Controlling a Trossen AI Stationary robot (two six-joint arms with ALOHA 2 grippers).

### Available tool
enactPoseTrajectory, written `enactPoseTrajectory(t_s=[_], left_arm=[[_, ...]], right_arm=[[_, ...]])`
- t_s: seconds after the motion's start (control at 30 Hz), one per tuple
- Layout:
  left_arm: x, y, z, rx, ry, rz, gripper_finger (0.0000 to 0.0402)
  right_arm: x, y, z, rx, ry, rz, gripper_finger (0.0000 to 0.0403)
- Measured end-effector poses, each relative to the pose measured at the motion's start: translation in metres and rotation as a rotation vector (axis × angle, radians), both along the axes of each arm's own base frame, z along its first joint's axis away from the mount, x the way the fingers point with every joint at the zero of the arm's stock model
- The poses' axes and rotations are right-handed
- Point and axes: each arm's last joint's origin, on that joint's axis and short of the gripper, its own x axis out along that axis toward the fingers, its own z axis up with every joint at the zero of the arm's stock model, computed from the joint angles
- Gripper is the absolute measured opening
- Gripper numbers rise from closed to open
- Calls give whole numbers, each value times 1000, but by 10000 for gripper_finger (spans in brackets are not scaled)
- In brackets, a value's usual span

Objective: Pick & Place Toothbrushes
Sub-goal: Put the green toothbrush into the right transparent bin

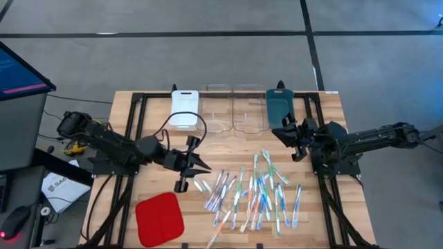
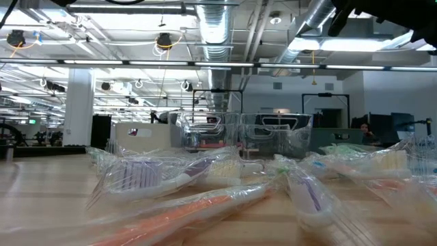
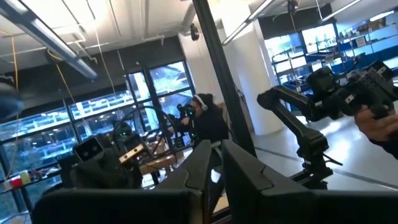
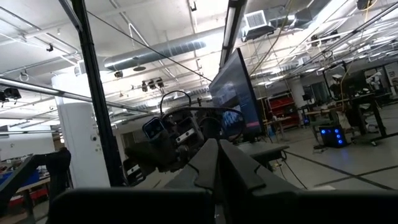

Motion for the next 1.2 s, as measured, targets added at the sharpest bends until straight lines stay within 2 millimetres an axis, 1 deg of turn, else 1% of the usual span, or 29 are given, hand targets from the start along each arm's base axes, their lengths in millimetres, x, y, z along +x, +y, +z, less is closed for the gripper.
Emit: enactPoseTrajectory(t_s=[0.17,0.23,0.37,0.5,0.57,0.7,0.87,1.07,1.2], left_arm=[[0,0,-1,2,7,0,33],[0,0,-1,2,7,0,33],[0,0,-1,4,14,0,33],[1,0,-4,10,43,7,33],[2,0,-6,15,65,11,33],[3,0,-9,22,94,15,33],[1,1,-9,28,125,14,33],[2,0,-12,21,142,10,33],[2,0,-11,14,141,8,33]], right_arm=[[1,0,-2,6,28,3,11],[3,0,-5,33,72,15,11],[11,0,-5,121,242,42,17],[18,1,-11,253,457,31,44],[20,4,-17,319,520,21,61],[24,16,-33,451,656,73,84],[18,35,-49,631,827,136,94],[9,61,-51,814,863,199,98],[1,73,-59,940,916,151,98]])
